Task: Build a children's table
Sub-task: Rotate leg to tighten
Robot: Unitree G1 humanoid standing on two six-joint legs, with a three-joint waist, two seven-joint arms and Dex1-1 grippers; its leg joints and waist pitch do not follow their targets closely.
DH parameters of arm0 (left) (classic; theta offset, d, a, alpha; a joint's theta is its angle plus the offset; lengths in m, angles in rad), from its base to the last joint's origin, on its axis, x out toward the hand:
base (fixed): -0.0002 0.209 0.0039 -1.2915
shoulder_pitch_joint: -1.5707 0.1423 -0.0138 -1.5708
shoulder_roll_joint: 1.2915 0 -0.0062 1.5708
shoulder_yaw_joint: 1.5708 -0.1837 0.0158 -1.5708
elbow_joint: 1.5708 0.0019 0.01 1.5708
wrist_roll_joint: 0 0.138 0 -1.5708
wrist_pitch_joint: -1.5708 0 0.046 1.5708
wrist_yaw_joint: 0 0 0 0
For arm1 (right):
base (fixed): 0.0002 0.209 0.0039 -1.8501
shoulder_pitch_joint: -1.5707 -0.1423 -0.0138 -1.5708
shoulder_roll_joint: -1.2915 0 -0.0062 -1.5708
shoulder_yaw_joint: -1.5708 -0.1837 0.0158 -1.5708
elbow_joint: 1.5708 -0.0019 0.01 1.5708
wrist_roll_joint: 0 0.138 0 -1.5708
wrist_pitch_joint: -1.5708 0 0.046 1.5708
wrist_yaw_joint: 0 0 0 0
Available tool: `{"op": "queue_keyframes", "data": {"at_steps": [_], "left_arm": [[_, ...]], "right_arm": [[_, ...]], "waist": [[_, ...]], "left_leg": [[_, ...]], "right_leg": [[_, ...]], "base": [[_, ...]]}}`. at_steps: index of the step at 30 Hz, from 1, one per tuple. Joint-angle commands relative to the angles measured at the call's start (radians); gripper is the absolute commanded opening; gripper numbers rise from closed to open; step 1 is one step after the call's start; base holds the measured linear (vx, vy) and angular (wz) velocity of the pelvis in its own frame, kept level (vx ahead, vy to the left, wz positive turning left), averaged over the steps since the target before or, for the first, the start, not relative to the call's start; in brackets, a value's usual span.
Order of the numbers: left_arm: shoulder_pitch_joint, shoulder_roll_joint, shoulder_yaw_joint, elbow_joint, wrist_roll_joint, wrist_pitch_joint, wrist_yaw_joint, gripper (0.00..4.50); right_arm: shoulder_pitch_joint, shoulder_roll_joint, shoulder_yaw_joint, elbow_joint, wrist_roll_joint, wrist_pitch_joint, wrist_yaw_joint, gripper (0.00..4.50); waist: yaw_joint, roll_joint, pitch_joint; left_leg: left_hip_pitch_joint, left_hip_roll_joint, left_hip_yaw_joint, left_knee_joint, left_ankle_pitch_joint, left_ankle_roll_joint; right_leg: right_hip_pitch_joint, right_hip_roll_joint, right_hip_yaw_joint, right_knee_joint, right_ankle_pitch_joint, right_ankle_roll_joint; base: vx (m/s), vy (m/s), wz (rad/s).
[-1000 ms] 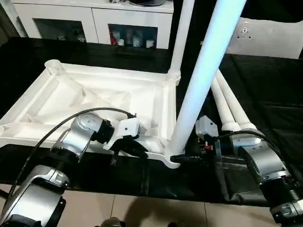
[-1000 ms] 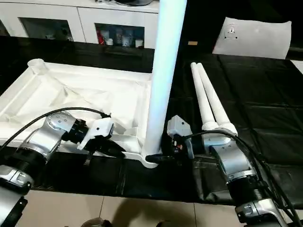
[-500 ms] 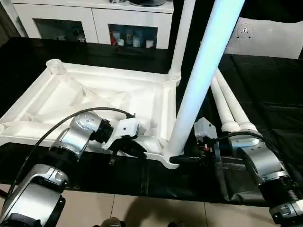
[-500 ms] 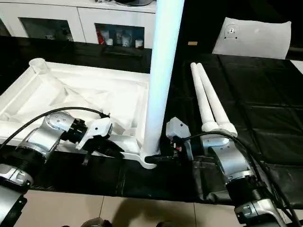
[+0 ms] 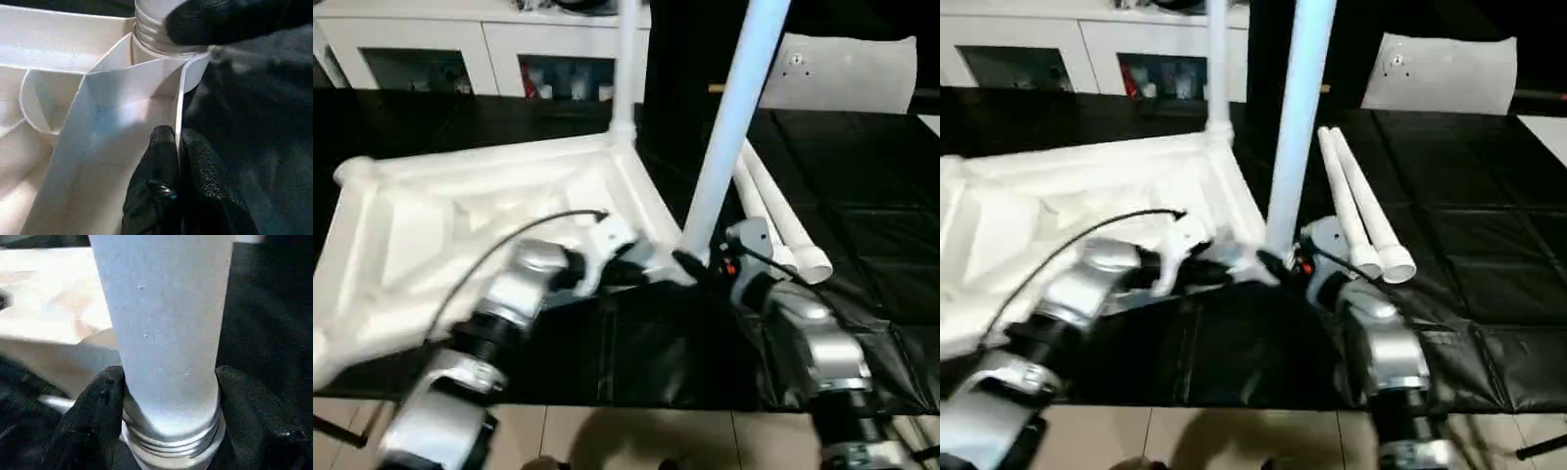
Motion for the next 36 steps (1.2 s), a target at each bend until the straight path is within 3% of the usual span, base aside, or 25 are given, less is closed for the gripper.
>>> {"op": "queue_keyframes", "data": {"at_steps": [1, 2, 3, 5, 8, 13, 18, 20, 21, 22, 25, 26, 30, 33, 34, 36], "left_arm": [[-0.008, -0.085, 0.037, -0.034, -0.047, -0.027, 0.119, 0.00], [-0.007, -0.089, 0.026, -0.036, -0.039, -0.039, 0.116, 0.00], [-0.008, -0.081, 0.009, -0.027, -0.026, -0.070, 0.099, 0.00], [-0.009, -0.067, -0.011, -0.027, -0.009, -0.086, 0.094, 0.00], [-0.013, -0.050, -0.020, -0.026, 0.000, -0.107, 0.077, 0.00], [-0.017, -0.027, -0.027, -0.006, 0.008, -0.176, 0.041, 0.00], [-0.031, -0.037, 0.002, 0.039, 0.004, -0.240, 0.078, 0.00], [-0.035, -0.043, 0.018, 0.045, -0.013, -0.247, 0.078, 0.55], [-0.040, -0.055, 0.052, 0.046, -0.055, -0.238, 0.068, 0.55], [-0.040, -0.055, 0.052, 0.046, -0.055, -0.238, 0.068, 0.55], [-0.043, -0.064, 0.088, 0.033, -0.093, -0.256, 0.077, 0.91], [-0.047, -0.060, 0.114, 0.018, -0.114, -0.264, 0.091, 1.02], [-0.053, -0.029, 0.137, 0.011, -0.117, -0.236, 0.112, 1.02], [-0.073, 0.120, 0.183, 0.025, -0.026, -0.159, 0.229, 1.02], [-0.073, 0.120, 0.183, 0.025, -0.026, -0.159, 0.229, 1.02], [-0.076, 0.188, 0.210, 0.021, 0.005, -0.123, 0.279, 0.73]], "right_arm": [[0.017, 0.098, 0.121, -0.013, 0.027, 0.026, 0.046, 2.59], [0.016, 0.118, 0.101, -0.013, 0.047, 0.030, 0.027, 3.15], [0.013, 0.130, 0.082, -0.011, 0.056, 0.024, 0.004, 3.29], [0.011, 0.140, 0.059, -0.014, 0.058, 0.021, -0.037, 3.36], [0.016, 0.130, 0.044, -0.021, 0.033, -0.007, -0.072, 3.75], [0.048, 0.100, -0.001, -0.063, 0.038, -0.043, -0.077, 4.20], [0.087, 0.089, -0.064, -0.129, 0.089, -0.075, -0.076, 4.42], [0.112, 0.082, -0.076, -0.171, 0.104, -0.077, -0.072, 4.50], [0.157, 0.077, -0.098, -0.249, 0.123, -0.049, -0.086, 4.50], [0.157, 0.077, -0.098, -0.249, 0.123, -0.049, -0.086, 4.50], [0.208, 0.059, -0.093, -0.316, 0.113, -0.024, -0.091, 4.50], [0.249, 0.036, -0.069, -0.361, 0.102, 0.004, -0.074, 4.50], [0.288, 0.000, -0.021, -0.403, 0.085, 0.032, -0.040, 4.50], [0.313, -0.047, 0.072, -0.451, 0.067, 0.095, 0.007, 4.50], [0.313, -0.047, 0.072, -0.451, 0.067, 0.095, 0.007, 4.50], [0.304, -0.055, 0.101, -0.454, 0.056, 0.127, 0.007, 4.50]], "waist": [[0.003, -0.018, -0.062], [0.004, -0.017, -0.063], [0.003, -0.017, -0.064], [0.002, -0.010, -0.065], [0.002, -0.008, -0.067], [0.004, -0.011, -0.070], [0.011, -0.013, -0.069], [0.013, -0.015, -0.068], [0.013, -0.014, -0.068], [0.020, -0.012, -0.070], [0.023, -0.017, -0.069], [0.023, -0.016, -0.068], [0.017, -0.018, -0.066], [0.002, -0.010, -0.064], [0.000, -0.005, -0.065], [-0.008, -0.009, -0.065]], "left_leg": [[0.004, 0.035, -0.010, -0.063, -0.122, 0.058], [0.005, 0.035, -0.010, -0.064, -0.125, 0.058], [0.003, 0.035, -0.010, -0.064, -0.130, 0.059], [0.004, 0.037, -0.013, -0.066, -0.137, 0.058], [0.005, 0.039, -0.012, -0.066, -0.131, 0.050], [0.003, 0.037, -0.010, -0.063, -0.109, 0.065], [0.004, 0.037, -0.009, -0.063, -0.111, 0.075], [0.003, 0.036, -0.008, -0.063, -0.118, 0.075], [0.003, 0.036, -0.009, -0.063, -0.117, 0.073], [0.008, 0.039, -0.007, -0.062, -0.116, 0.074], [0.005, 0.041, -0.010, -0.066, -0.122, 0.068], [0.005, 0.040, -0.010, -0.066, -0.133, 0.067], [0.000, 0.033, -0.010, -0.063, -0.147, 0.063], [-0.004, 0.033, -0.017, -0.068, -0.169, 0.048], [-0.002, 0.034, -0.018, -0.067, -0.174, 0.042], [0.007, 0.034, -0.015, -0.065, -0.185, 0.029]], "right_leg": [[0.053, -0.078, 0.045, -0.085, -0.230, -0.188], [0.053, -0.079, 0.045, -0.085, -0.238, -0.183], [0.053, -0.079, 0.046, -0.087, -0.249, -0.174], [0.050, -0.080, 0.046, -0.088, -0.260, -0.164], [0.049, -0.078, 0.047, -0.084, -0.211, -0.175], [0.054, -0.078, 0.048, -0.077, -0.137, -0.190], [0.054, -0.078, 0.047, -0.078, -0.143, -0.184], [0.055, -0.079, 0.047, -0.081, -0.165, -0.172], [0.054, -0.079, 0.047, -0.081, -0.174, -0.173], [0.052, -0.080, 0.048, -0.082, -0.168, -0.175], [0.053, -0.078, 0.046, -0.077, -0.135, -0.187], [0.053, -0.078, 0.046, -0.079, -0.147, -0.183], [0.056, -0.076, 0.045, -0.085, -0.199, -0.155], [0.057, -0.070, 0.043, -0.085, -0.233, -0.129], [0.055, -0.070, 0.042, -0.085, -0.241, -0.126], [0.046, -0.068, 0.045, -0.089, -0.251, -0.138]], "base": [[0.000, 0.000, 0.00], [0.000, 0.000, 0.00], [0.000, 0.000, 0.00], [0.000, 0.000, 0.00], [0.000, 0.000, 0.00], [0.000, 0.000, 0.00], [0.000, 0.000, 0.00], [0.000, 0.000, 0.00], [0.000, 0.000, 0.00], [0.000, 0.000, 0.00], [0.000, 0.000, 0.00], [0.000, 0.000, 0.00], [0.000, 0.000, 0.00], [0.000, 0.000, 0.00], [0.000, 0.000, 0.00], [0.000, 0.000, 0.00]]}}
